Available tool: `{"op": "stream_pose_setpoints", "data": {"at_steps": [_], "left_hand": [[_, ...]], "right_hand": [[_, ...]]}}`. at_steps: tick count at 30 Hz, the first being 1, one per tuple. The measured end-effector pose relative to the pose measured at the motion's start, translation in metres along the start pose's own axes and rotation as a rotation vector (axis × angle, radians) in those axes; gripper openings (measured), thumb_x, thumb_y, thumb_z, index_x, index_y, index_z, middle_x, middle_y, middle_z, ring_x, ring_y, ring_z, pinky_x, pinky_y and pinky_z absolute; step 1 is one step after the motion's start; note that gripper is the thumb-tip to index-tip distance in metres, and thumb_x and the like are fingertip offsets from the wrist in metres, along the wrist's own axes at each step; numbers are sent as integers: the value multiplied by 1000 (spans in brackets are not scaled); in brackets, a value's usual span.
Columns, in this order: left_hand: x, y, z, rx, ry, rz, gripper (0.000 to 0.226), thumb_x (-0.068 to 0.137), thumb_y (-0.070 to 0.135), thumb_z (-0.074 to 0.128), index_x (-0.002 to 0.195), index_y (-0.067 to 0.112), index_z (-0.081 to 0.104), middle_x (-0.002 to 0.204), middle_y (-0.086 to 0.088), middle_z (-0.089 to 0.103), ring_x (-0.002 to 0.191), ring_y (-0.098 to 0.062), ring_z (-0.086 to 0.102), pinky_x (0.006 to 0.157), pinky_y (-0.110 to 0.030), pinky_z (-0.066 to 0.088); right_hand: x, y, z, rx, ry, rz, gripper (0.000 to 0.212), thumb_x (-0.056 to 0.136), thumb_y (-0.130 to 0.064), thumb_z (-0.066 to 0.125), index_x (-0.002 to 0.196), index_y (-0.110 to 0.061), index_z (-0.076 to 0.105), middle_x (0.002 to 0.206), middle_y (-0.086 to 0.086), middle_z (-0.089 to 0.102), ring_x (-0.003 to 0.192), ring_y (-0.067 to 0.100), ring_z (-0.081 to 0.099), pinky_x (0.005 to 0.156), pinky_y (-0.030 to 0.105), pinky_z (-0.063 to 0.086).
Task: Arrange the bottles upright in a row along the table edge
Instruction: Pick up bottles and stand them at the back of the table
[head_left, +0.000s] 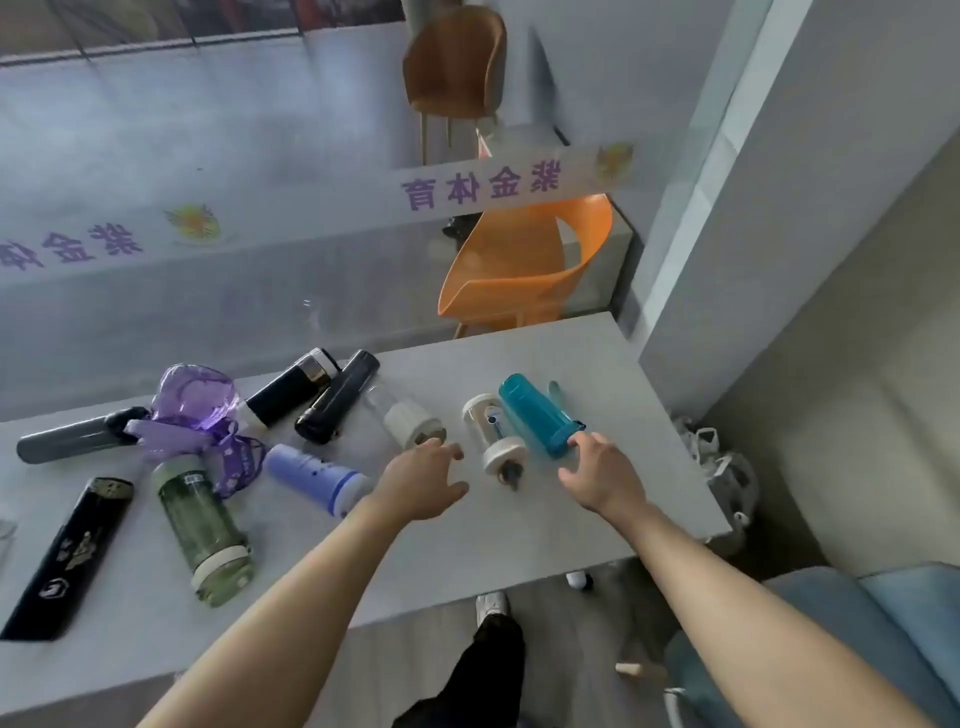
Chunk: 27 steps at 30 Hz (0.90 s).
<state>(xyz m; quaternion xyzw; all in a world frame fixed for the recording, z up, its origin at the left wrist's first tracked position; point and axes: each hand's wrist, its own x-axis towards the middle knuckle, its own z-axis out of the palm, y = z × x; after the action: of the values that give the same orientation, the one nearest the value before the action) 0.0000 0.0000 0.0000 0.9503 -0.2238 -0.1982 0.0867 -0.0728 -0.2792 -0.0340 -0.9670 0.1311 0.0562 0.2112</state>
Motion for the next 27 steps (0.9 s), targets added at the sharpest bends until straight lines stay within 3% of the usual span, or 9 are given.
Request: {"op": "stream_pose_setpoints", "data": {"at_steps": [3, 7, 10, 13, 16, 20, 22, 27], "left_hand": [[36, 18, 12, -28, 21, 54, 76, 94, 58, 75, 159, 30, 47, 157, 0, 51, 135, -26, 59, 108, -44, 56], [80, 34, 27, 49, -32, 112, 94, 89, 68, 76, 167, 40, 31, 178, 0, 16, 165, -32, 15, 123, -53, 43], [112, 40, 38, 64, -80, 101, 100, 88, 71, 75, 170, 42, 25, 182, 3, -4, 168, -35, -10, 128, -58, 34], [135, 41, 44, 28, -117, 114, 89, 93, 65, 74, 168, 40, 33, 181, 2, -4, 166, -37, -18, 129, -60, 29], [145, 29, 46, -60, -81, 161, 78, 95, 65, 71, 162, 40, 42, 178, 4, 11, 167, -36, -7, 126, -64, 36], [159, 8, 29, -280, -67, 180, 74, 91, 69, 71, 153, 35, 49, 165, 7, 39, 149, -22, 41, 122, -50, 47], [165, 7, 17, -386, -65, 97, 63, 94, 60, 75, 147, 34, 52, 156, 9, 50, 129, -17, 57, 114, -40, 54], [180, 7, 6, -740, 93, -198, 34, 96, 54, 73, 127, 39, 71, 117, 4, 77, 106, -23, 72, 93, -46, 62]], "right_hand": [[24, 10, 2, -8, 33, 97, 63, 91, -40, 79, 144, -16, 54, 131, 8, 63, 110, 24, 69, 94, 33, 58], [53, 9, 5, -44, -48, 195, 79, 86, -48, 85, 147, -17, 45, 136, 11, 57, 115, 28, 67, 98, 39, 59], [73, 11, 13, -63, -114, 226, 87, 79, -58, 87, 142, -18, 43, 132, 11, 59, 117, 29, 65, 97, 42, 58], [86, 17, 24, -47, -170, 223, 91, 74, -66, 88, 139, -18, 46, 128, 8, 63, 115, 27, 66, 96, 42, 59], [93, 24, 27, -40, -196, 193, 84, 76, -63, 86, 137, -18, 48, 127, 8, 64, 111, 27, 67, 94, 39, 58], [107, 32, 12, 64, -147, 169, 85, 71, -58, 86, 135, -20, 44, 124, 5, 49, 101, 29, 67, 90, 38, 58], [116, 33, -1, 130, -75, 136, 86, 70, -57, 84, 136, -20, 41, 125, 3, 42, 96, 30, 67, 88, 39, 59], [145, 33, -35, 201, 165, 16, 86, 72, -51, 83, 141, -20, 42, 126, 1, 43, 97, 26, 64, 82, 33, 57]]}}
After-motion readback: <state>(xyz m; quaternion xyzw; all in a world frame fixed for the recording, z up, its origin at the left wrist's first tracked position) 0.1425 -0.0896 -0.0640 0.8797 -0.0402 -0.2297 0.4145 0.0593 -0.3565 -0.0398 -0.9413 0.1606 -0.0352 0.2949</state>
